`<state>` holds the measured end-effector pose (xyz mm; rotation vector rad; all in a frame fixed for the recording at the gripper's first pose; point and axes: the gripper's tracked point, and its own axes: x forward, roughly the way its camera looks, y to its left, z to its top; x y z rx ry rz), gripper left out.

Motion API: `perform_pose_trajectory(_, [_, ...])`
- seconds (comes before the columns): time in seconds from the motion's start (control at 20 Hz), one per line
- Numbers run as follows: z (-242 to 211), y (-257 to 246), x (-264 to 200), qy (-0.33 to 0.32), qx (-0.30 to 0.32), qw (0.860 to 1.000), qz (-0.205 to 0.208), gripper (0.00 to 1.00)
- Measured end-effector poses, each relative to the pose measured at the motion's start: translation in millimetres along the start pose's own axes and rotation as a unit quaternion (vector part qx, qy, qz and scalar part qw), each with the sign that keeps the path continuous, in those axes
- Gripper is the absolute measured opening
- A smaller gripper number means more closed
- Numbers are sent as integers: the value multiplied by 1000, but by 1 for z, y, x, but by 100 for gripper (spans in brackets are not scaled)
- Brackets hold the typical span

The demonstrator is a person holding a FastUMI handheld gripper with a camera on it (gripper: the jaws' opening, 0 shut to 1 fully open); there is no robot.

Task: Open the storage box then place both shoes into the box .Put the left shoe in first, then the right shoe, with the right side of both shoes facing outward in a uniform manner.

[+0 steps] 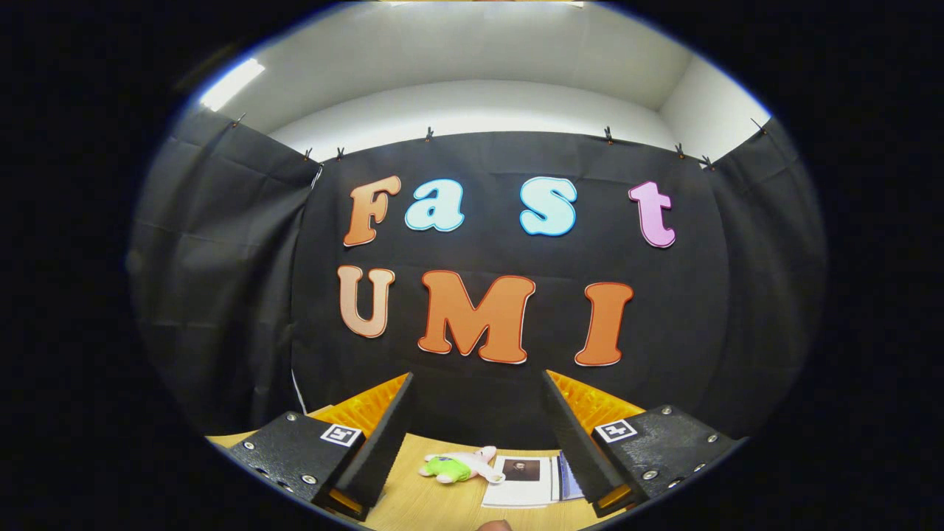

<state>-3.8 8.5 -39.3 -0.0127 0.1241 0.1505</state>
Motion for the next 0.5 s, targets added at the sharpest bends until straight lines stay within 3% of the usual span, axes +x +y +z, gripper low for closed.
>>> perform_pose_trajectory(0.5, [-12, 4, 5, 19, 1, 1000, 3, 100])
